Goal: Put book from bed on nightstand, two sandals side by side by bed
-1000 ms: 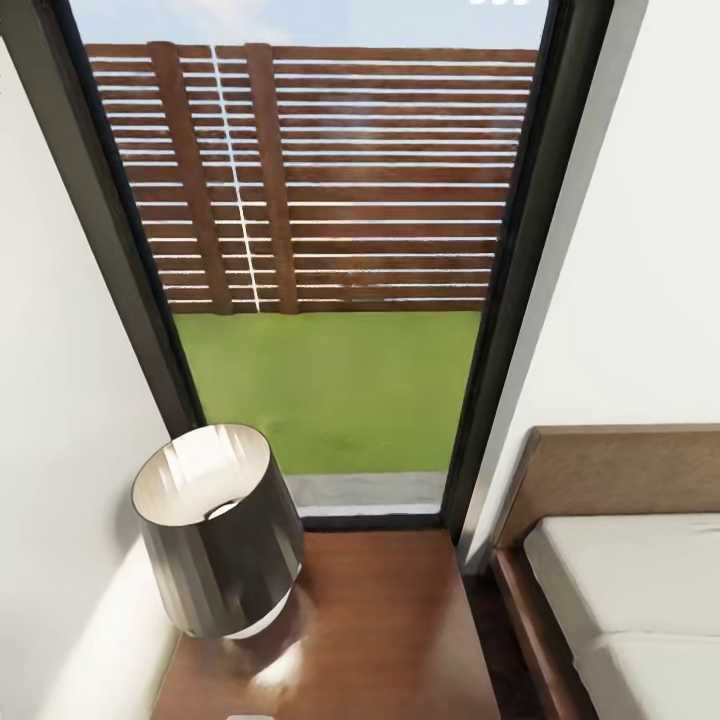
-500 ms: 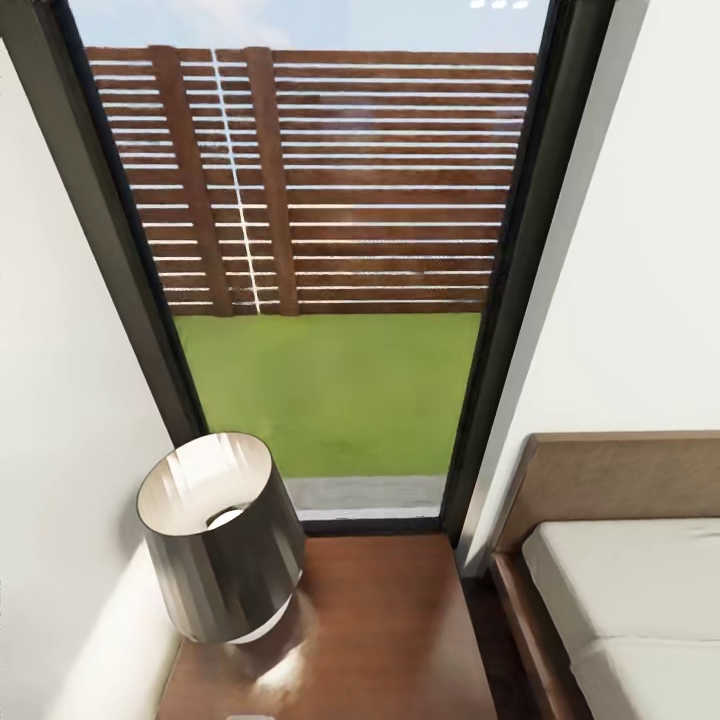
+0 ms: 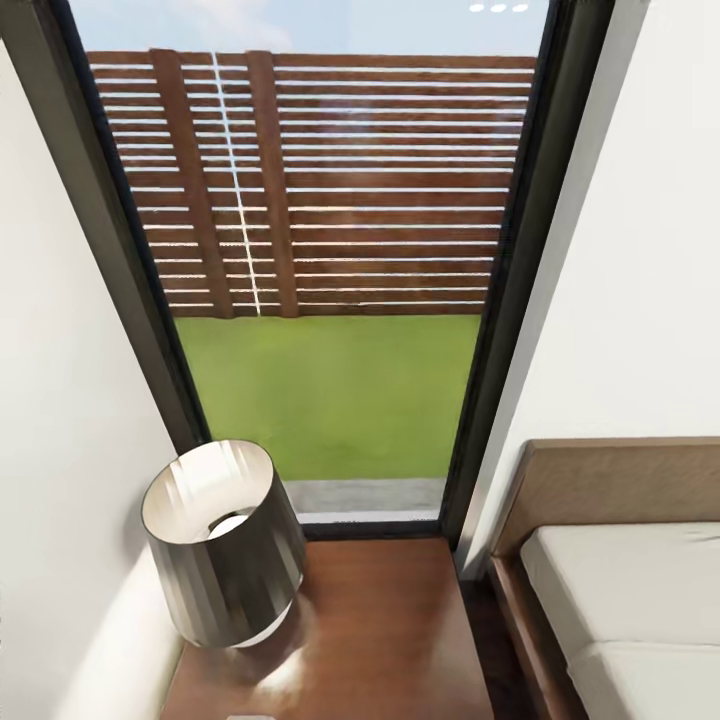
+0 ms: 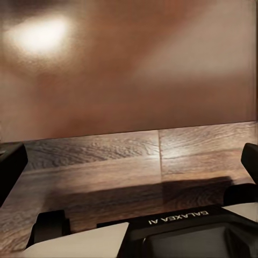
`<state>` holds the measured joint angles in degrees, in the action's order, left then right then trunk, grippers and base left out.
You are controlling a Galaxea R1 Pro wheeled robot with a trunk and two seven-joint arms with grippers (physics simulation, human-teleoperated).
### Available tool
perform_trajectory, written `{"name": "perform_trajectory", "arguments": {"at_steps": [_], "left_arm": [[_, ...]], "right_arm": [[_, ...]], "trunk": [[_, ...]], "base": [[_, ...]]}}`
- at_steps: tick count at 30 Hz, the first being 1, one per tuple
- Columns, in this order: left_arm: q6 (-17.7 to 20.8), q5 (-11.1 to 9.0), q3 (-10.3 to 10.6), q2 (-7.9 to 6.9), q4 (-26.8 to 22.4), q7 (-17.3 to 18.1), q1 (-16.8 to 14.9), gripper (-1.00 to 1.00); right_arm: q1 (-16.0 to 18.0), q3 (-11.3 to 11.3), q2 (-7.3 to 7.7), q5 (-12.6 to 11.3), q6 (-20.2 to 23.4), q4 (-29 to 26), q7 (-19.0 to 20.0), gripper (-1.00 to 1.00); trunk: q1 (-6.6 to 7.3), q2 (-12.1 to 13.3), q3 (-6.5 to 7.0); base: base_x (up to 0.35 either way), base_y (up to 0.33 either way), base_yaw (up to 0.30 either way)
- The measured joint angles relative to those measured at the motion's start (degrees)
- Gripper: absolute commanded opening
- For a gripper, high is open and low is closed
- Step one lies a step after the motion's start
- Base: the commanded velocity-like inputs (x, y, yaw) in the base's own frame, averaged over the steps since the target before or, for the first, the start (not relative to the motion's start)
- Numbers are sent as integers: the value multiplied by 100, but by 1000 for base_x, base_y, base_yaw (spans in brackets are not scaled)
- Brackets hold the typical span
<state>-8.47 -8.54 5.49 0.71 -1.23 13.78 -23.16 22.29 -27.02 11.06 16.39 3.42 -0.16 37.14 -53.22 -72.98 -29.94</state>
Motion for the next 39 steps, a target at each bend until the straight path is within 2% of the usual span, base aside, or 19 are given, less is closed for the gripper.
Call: {"name": "perform_trajectory", "arguments": {"at_steps": [39], "left_arm": [[-2,0,0,0,0,4,0,100]], "right_arm": [[0,0,0,-1,6,-7,10,100]], "trunk": [[857,1565,701]], "base": [[0,0,0]]}}
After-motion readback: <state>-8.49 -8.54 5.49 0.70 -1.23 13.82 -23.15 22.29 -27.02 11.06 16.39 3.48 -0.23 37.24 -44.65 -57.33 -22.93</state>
